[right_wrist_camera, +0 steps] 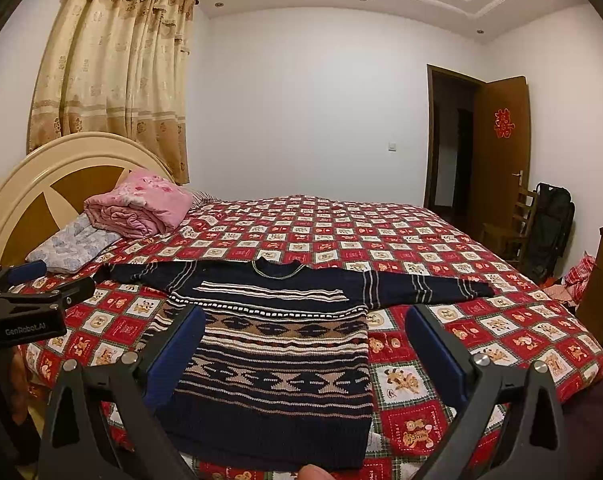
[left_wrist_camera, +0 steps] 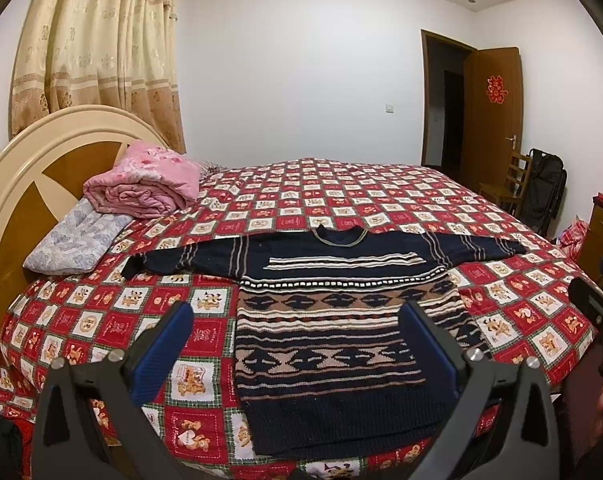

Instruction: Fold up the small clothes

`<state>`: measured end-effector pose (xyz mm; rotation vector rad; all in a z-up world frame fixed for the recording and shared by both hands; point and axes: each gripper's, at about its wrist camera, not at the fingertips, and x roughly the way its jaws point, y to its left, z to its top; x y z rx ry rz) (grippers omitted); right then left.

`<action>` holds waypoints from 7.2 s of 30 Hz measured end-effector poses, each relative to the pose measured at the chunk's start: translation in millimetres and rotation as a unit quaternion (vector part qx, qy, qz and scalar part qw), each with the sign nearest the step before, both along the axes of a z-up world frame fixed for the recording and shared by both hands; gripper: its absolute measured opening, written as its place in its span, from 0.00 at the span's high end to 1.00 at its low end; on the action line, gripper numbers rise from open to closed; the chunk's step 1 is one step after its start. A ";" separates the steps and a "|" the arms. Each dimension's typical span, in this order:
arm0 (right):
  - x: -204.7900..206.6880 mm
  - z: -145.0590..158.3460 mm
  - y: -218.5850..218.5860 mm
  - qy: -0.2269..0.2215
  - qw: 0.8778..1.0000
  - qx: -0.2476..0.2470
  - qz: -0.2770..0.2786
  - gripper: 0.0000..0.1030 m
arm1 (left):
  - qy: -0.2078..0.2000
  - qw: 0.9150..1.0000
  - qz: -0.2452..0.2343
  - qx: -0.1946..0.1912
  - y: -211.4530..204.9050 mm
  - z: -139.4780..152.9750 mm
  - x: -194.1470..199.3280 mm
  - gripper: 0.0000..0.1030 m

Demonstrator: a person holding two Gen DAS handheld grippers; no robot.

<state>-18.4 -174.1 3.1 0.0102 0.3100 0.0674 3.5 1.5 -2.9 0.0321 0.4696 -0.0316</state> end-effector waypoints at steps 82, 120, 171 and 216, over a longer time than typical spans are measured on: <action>217.9 -129.7 -160.6 0.179 0.963 0.202 -0.007 0.20 | 0.142 0.989 0.020 0.030 -0.8 -123.5 154.8 0.00; 487.0 -239.6 -403.4 0.254 0.893 0.309 -0.209 0.85 | 0.223 0.973 0.033 0.056 -21.2 -183.1 303.3 0.00; 475.4 -211.5 -118.7 0.091 0.901 0.376 0.198 0.21 | 0.307 0.945 -0.107 -0.041 -236.2 -174.8 480.7 0.59; 448.2 -207.4 -128.2 0.050 0.960 0.274 0.042 0.21 | 0.239 0.959 -0.111 -0.102 -145.6 -107.5 455.5 0.90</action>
